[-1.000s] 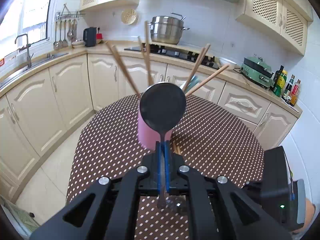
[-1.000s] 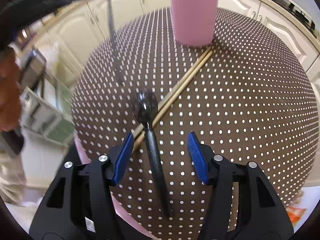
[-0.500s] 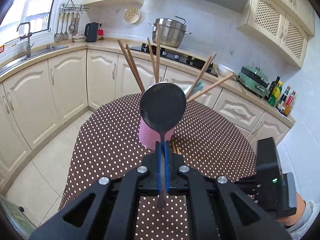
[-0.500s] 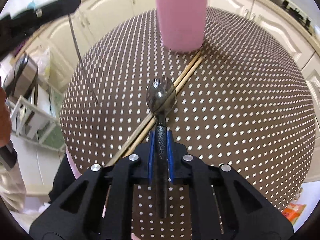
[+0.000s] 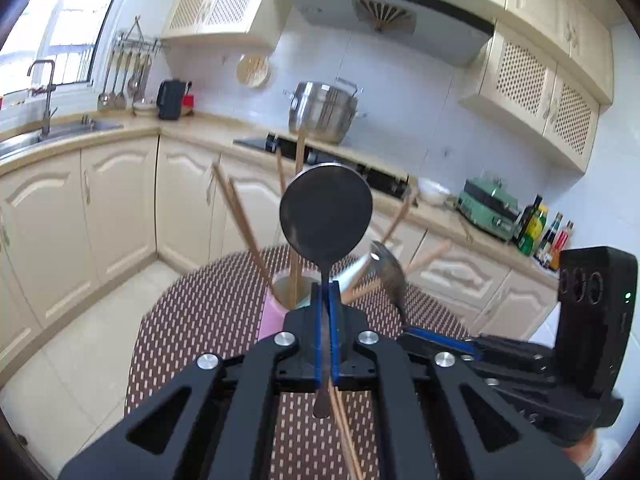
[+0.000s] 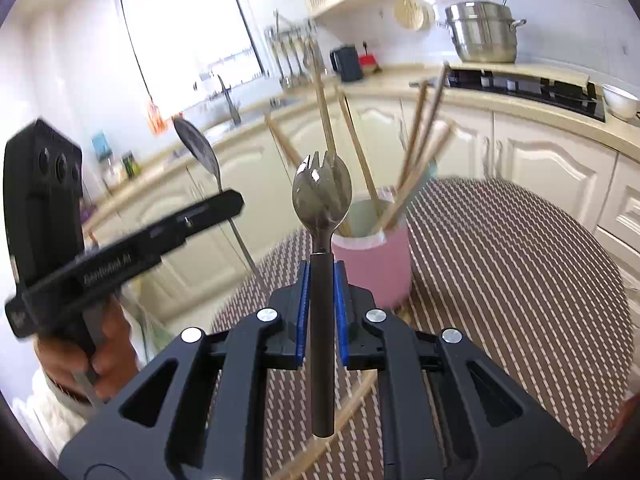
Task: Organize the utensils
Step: 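Carry the spoon and spork above the pink cup and lower them toward it, then open the left gripper to drop the spoon in the cup while the right gripper releases the spork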
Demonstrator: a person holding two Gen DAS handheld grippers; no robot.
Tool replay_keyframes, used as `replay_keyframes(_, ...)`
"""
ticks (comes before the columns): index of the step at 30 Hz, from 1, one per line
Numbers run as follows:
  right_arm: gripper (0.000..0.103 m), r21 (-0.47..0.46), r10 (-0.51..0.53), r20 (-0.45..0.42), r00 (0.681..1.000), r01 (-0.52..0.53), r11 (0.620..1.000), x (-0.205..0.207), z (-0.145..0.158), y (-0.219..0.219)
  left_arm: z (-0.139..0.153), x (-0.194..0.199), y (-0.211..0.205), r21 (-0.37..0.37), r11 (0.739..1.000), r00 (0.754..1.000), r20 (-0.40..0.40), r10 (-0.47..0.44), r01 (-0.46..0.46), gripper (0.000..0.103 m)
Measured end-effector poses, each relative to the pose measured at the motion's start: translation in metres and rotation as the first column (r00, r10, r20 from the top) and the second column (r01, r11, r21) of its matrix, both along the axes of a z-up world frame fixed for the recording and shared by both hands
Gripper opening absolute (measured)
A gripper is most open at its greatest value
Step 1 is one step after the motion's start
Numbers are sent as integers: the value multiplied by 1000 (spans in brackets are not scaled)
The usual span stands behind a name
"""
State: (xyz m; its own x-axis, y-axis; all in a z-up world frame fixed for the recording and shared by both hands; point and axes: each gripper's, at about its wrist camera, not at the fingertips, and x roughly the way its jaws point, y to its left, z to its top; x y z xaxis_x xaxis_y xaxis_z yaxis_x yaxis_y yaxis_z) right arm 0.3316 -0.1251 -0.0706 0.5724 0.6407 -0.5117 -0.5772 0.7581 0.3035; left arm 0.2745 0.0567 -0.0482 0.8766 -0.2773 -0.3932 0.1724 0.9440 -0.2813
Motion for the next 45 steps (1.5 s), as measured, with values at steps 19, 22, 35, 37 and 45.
replay_keyframes(19,12,274,-218,306,927,134,952,57,10,9,10,78,-7,31,999,995,97,32,-35,3)
replay_keyframes(22,12,265,-235,311,921,154,952,64,0,10,-3,87,-9,38,999,998,64,25,-27,3)
replay_keyframes(35,12,287,-262,313,913,172,942,62,-22,-3,-22,93,-6,39,999,1000,19,18,-19,29)
replay_keyframes(37,12,287,-257,312,915,167,943,63,-24,-4,-21,90,-5,37,999,1000,27,16,-17,38)
replay_keyframes(45,12,273,-239,303,923,157,949,60,-29,-7,-24,79,-6,60,998,999,24,26,-27,54)
